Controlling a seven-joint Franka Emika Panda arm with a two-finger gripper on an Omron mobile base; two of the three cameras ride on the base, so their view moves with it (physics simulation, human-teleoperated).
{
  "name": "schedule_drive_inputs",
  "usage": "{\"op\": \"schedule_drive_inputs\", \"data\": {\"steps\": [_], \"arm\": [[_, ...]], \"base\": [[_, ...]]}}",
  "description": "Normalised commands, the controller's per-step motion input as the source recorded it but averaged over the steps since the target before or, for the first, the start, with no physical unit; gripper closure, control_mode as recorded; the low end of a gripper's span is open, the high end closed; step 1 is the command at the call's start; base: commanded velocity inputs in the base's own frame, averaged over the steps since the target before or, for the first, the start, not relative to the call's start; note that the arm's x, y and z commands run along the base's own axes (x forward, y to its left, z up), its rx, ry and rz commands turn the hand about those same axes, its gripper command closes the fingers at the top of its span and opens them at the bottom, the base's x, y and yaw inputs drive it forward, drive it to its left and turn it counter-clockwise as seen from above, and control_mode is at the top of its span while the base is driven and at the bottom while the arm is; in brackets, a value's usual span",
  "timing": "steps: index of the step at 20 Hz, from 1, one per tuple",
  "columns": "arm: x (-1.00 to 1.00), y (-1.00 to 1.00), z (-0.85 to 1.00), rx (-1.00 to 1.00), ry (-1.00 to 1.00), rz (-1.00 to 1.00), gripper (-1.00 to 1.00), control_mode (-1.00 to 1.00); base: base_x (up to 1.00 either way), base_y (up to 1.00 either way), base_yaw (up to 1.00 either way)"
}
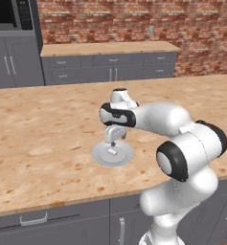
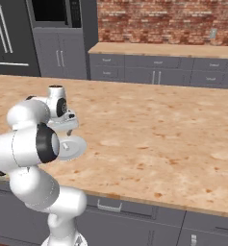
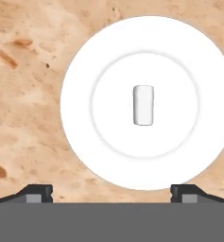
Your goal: Pick up the marshmallow and place it in the cup of hot chocolate on the dining counter.
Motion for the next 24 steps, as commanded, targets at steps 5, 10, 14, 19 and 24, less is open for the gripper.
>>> {"op": "schedule_drive_inputs", "data": {"steps": [5,10,14,19,24], "arm": [[0.27,0.17,-0.44,0.0,0.03,0.07,-1.0,-1.0],[0.27,0.13,-0.51,-0.02,0.01,0.05,-1.0,-1.0],[0.35,0.06,-0.5,-0.03,0.0,0.02,-1.0,-1.0],[0.19,0.0,-0.37,0.0,0.0,0.02,-1.0,-1.0],[0.0,0.0,-0.3,0.0,0.0,0.03,-1.0,-1.0]], "base": [[0.0,0.0,0.0],[0.0,0.0,0.0],[0.0,0.0,0.0],[0.0,0.0,0.0],[0.0,0.0,0.0]]}}
